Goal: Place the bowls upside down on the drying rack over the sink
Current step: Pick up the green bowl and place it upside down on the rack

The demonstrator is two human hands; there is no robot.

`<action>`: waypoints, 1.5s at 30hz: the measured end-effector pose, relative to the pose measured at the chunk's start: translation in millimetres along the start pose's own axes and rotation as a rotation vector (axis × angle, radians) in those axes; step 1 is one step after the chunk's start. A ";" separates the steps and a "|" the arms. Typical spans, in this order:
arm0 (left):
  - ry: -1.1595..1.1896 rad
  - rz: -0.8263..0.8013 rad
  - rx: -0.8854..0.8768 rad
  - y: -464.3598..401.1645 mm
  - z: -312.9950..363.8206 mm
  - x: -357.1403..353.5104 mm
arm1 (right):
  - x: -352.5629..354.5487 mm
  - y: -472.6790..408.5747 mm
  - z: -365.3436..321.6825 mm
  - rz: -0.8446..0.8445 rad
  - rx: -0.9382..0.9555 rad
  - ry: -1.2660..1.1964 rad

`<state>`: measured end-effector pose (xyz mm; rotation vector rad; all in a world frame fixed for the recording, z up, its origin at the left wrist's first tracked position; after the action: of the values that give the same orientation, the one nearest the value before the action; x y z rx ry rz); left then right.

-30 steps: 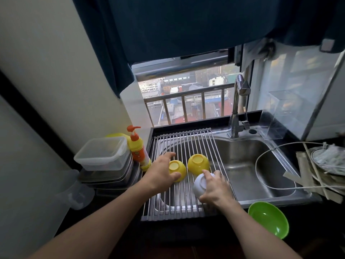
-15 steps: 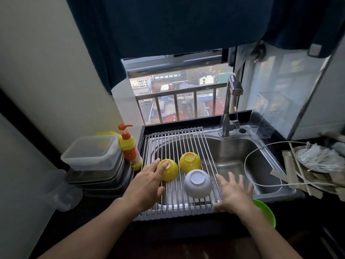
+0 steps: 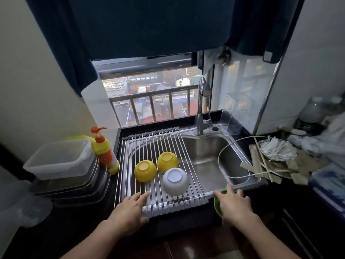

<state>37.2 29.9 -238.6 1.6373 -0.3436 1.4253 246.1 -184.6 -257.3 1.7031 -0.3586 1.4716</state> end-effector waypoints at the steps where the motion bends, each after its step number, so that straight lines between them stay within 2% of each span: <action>1: 0.023 -0.009 0.003 -0.2 -0.2 0.2 | 7.9 1.9 -1.6 0.051 0.011 -0.005; 7: 0.287 0.042 0.024 -7.0 4.6 21.7 | 87.4 -3.2 -42.9 0.456 0.179 -0.213; 11: 0.641 0.058 0.066 -7.9 5.5 44.8 | 122.5 -10.8 -88.9 0.629 0.299 -0.322; 14: 0.980 0.035 0.105 -6.5 4.5 57.6 | 128.7 -18.1 -118.9 0.613 0.354 -0.562; 19: 1.502 -0.050 0.227 -3.9 -1.3 59.9 | 112.5 -25.0 -157.8 0.421 0.463 -1.090; 23: 1.708 0.001 0.266 -5.7 -13.1 56.6 | 95.0 -25.2 -176.2 0.317 0.543 -1.268; 25: 1.705 0.015 0.274 -4.7 -18.7 51.5 | 86.3 -28.0 -184.0 0.294 0.570 -1.221; 31: 1.605 0.086 0.351 -4.4 -28.2 33.8 | 62.5 -34.5 -196.7 0.345 0.525 -0.667; 34: 1.567 0.059 0.420 -4.4 -30.0 20.8 | 48.4 -36.8 -202.4 0.322 0.535 -0.494; 39: 1.521 -0.027 0.449 -2.3 -26.6 0.5 | 25.9 -41.4 -213.1 0.321 0.563 -0.345; 45: 1.448 -0.061 0.368 -9.1 -22.9 -9.9 | 18.0 -46.8 -221.3 0.367 0.585 -0.287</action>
<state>26.1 49.0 -253.3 0.4870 0.8163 2.2785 133.2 11.9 -267.8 2.4312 -0.4388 1.7043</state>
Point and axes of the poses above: each hand's wrist, its own y-axis away from the middle knuckle, its own x-axis out of the back of the hand, z = x × y, the point moved 6 cm from there along -y, towards the middle knuckle, and after that the axes turned 2 degrees about x, right-handed, at the moved point
